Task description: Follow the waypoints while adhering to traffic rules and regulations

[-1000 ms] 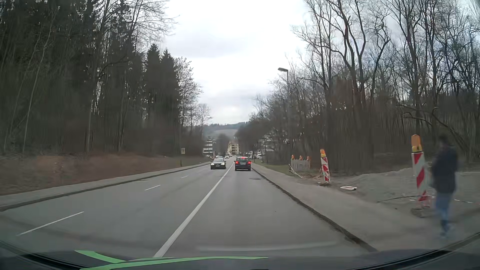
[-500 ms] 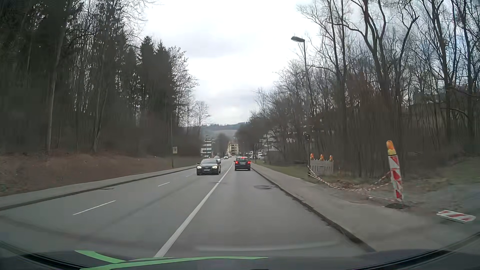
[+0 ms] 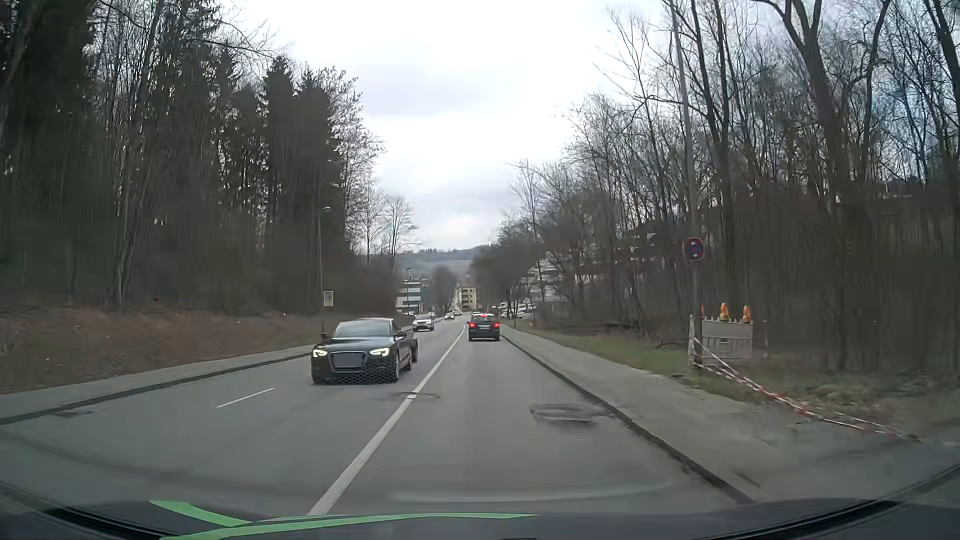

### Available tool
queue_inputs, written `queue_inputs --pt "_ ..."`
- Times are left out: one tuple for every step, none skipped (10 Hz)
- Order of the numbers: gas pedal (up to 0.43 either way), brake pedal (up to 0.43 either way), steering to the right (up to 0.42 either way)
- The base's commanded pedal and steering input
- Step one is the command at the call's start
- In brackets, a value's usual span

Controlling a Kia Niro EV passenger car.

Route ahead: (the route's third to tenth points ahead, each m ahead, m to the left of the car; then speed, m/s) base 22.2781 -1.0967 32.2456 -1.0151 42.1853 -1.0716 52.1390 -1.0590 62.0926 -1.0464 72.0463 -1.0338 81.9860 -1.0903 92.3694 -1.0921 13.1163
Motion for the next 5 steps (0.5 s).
queue_inputs --pt "0.000 0.110 0.000" --pt "0.000 0.110 0.000" --pt "0.000 0.110 0.000" --pt "0.000 0.110 0.001" --pt "0.000 0.110 0.000"
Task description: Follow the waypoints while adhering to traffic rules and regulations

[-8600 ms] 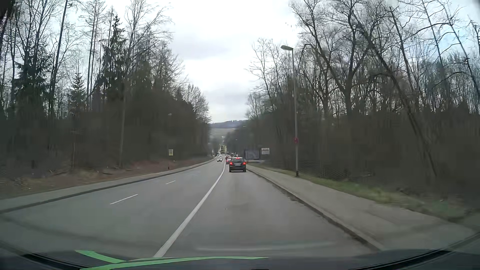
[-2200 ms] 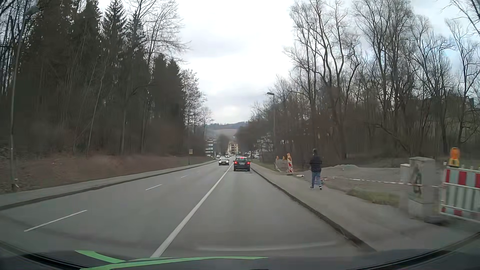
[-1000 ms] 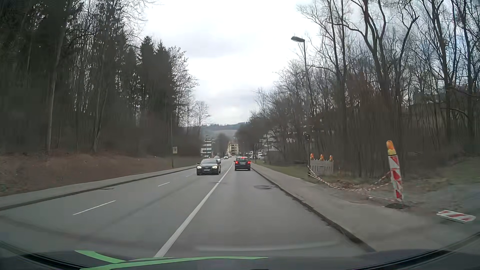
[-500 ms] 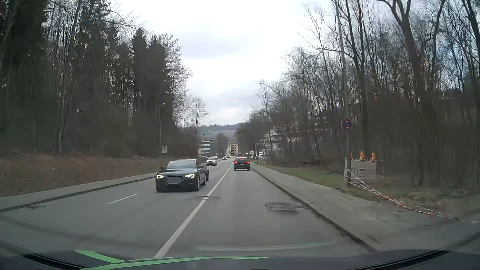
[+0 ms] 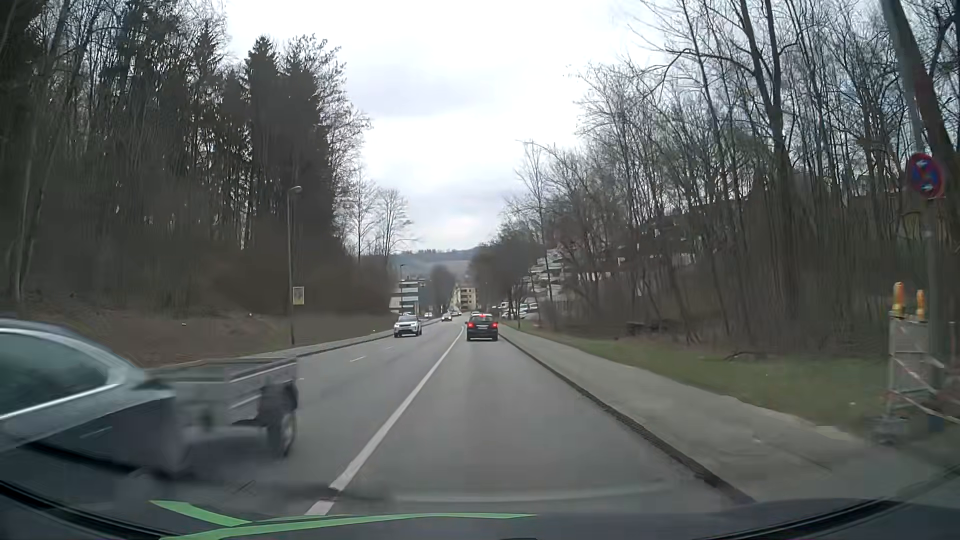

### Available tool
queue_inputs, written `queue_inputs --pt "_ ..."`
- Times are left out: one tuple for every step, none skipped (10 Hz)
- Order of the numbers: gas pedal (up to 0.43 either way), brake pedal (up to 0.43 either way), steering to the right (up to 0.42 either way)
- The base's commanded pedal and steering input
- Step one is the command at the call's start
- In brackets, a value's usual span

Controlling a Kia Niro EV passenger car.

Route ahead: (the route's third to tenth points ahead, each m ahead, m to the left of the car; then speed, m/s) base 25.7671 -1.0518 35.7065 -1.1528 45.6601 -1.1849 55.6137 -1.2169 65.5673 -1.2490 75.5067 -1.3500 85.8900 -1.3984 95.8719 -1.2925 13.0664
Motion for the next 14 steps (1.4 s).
queue_inputs --pt "0.000 0.104 0.000" --pt "0.000 0.104 0.000" --pt "0.000 0.104 0.000" --pt "0.000 0.104 -0.001" --pt "0.000 0.104 -0.001" --pt "0.000 0.098 -0.001" --pt "0.000 0.098 -0.001" --pt "0.000 0.098 0.000" --pt "0.000 0.098 -0.001" --pt "0.000 0.098 -0.001" --pt "0.000 0.098 -0.001" --pt "0.000 0.098 0.000" --pt "0.000 0.098 -0.001" --pt "0.000 0.098 -0.001"
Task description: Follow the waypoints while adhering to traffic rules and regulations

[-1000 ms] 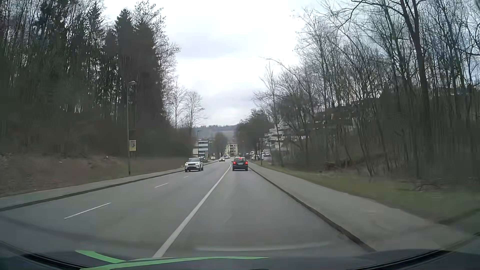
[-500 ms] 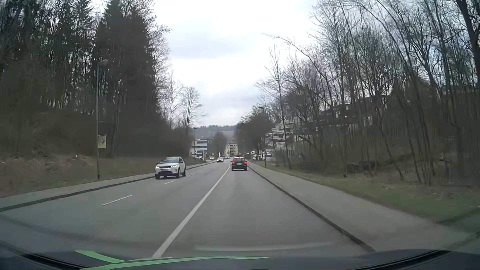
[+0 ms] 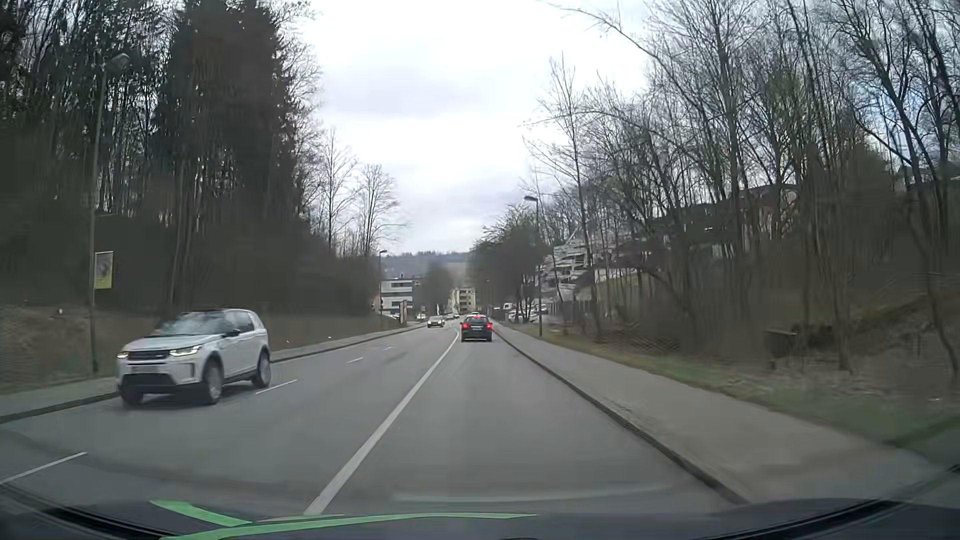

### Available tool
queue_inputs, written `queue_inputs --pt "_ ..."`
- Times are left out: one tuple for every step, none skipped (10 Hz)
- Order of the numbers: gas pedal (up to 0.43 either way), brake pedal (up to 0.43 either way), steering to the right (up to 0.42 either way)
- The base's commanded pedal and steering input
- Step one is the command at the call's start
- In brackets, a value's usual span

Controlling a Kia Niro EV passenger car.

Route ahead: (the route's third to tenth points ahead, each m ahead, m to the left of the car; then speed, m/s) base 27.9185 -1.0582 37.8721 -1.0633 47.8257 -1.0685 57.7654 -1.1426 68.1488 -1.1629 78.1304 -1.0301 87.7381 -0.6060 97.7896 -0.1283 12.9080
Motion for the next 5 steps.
queue_inputs --pt "0.000 0.098 -0.001" --pt "0.000 0.091 0.000" --pt "0.000 0.098 0.000" --pt "0.000 0.091 0.000" --pt "0.000 0.085 0.000"
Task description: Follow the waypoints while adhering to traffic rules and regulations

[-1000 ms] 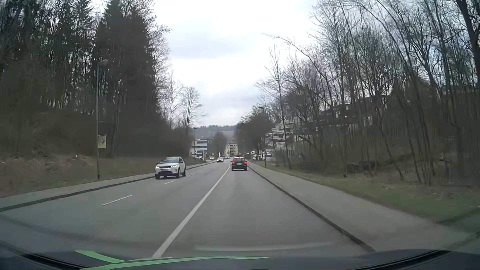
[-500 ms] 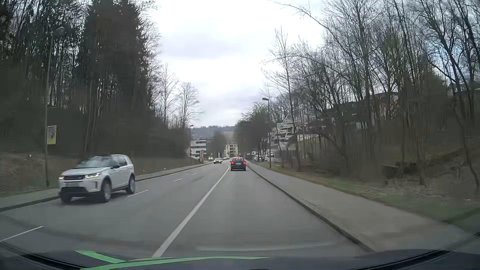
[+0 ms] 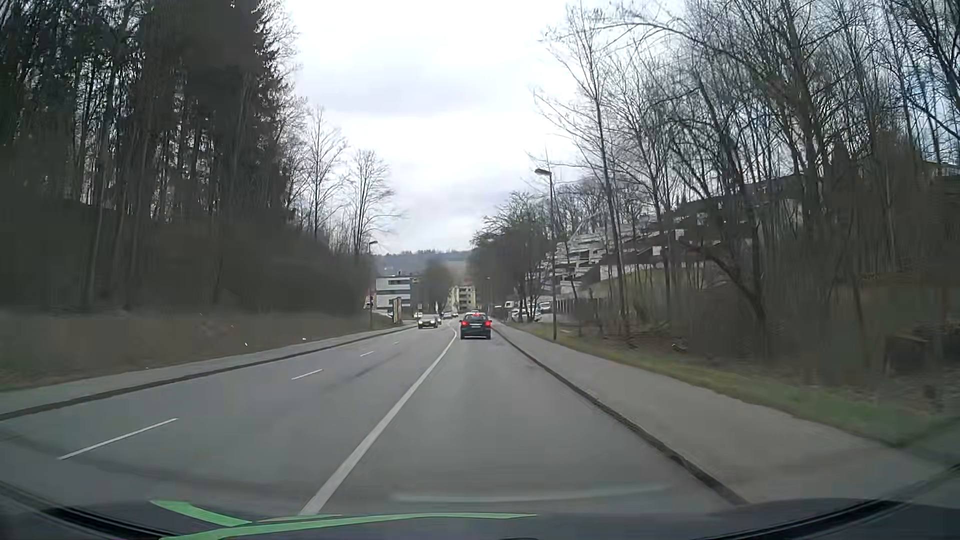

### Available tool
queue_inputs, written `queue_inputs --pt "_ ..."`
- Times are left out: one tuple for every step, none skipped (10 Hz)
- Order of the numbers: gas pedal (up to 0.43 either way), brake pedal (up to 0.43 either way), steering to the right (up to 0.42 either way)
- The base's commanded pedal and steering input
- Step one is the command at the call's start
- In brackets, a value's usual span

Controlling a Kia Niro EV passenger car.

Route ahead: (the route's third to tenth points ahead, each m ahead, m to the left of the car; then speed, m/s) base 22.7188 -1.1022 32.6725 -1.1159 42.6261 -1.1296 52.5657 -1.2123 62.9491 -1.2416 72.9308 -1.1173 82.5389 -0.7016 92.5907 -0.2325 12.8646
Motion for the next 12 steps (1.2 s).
queue_inputs --pt "0.000 0.085 0.000" --pt "0.000 0.085 0.000" --pt "0.000 0.079 -0.001" --pt "0.000 0.073 -0.001" --pt "0.000 0.073 -0.001" --pt "0.000 0.073 -0.001" --pt "0.000 0.073 -0.001" --pt "0.000 0.067 -0.001" --pt "0.000 0.067 -0.001" --pt "0.000 0.061 -0.001" --pt "0.000 0.061 -0.001" --pt "0.000 0.055 -0.001"
